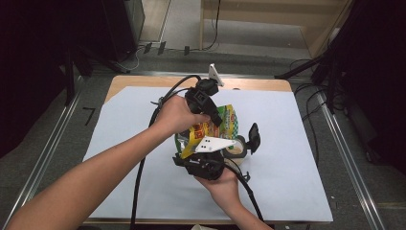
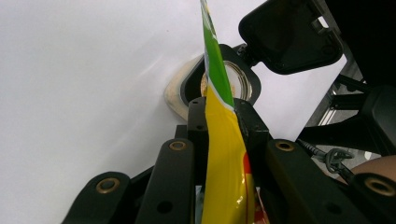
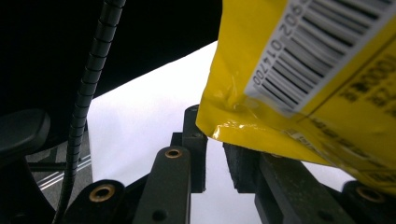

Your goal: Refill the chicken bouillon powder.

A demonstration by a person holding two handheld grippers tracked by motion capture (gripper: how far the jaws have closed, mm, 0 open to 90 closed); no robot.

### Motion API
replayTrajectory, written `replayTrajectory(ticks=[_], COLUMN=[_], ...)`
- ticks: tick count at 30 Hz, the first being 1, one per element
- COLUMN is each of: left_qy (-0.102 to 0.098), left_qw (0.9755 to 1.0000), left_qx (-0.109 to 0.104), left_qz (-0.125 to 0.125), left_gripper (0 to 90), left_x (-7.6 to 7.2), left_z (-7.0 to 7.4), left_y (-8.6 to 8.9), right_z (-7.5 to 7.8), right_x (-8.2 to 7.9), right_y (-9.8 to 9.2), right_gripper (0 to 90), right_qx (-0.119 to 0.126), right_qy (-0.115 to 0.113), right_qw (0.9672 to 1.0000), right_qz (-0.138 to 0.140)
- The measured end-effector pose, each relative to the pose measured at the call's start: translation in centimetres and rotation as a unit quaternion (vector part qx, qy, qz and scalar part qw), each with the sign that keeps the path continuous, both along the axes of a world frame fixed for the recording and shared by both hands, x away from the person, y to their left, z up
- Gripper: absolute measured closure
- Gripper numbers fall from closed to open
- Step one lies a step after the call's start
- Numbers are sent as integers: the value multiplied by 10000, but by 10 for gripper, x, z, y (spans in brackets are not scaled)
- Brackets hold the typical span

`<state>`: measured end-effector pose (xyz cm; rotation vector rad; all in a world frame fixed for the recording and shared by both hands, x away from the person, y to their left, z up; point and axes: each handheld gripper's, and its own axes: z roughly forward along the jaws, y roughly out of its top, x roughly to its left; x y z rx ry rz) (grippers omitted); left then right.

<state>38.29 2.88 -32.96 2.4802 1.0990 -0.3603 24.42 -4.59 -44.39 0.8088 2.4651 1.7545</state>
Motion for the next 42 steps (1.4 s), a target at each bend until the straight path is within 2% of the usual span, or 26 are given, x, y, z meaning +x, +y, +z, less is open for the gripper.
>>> replayTrajectory(ticks=[42], left_qy=[-19], left_qw=[9998], left_qx=[-2], left_qz=[-181], left_gripper=[795], left_x=[-4], left_z=[0], left_y=[-10], right_z=[-1], right_x=[-2], right_y=[-4], right_gripper=[807], right_qx=[-37], right_qy=[-23], right_qw=[9999], right_qz=[-102])
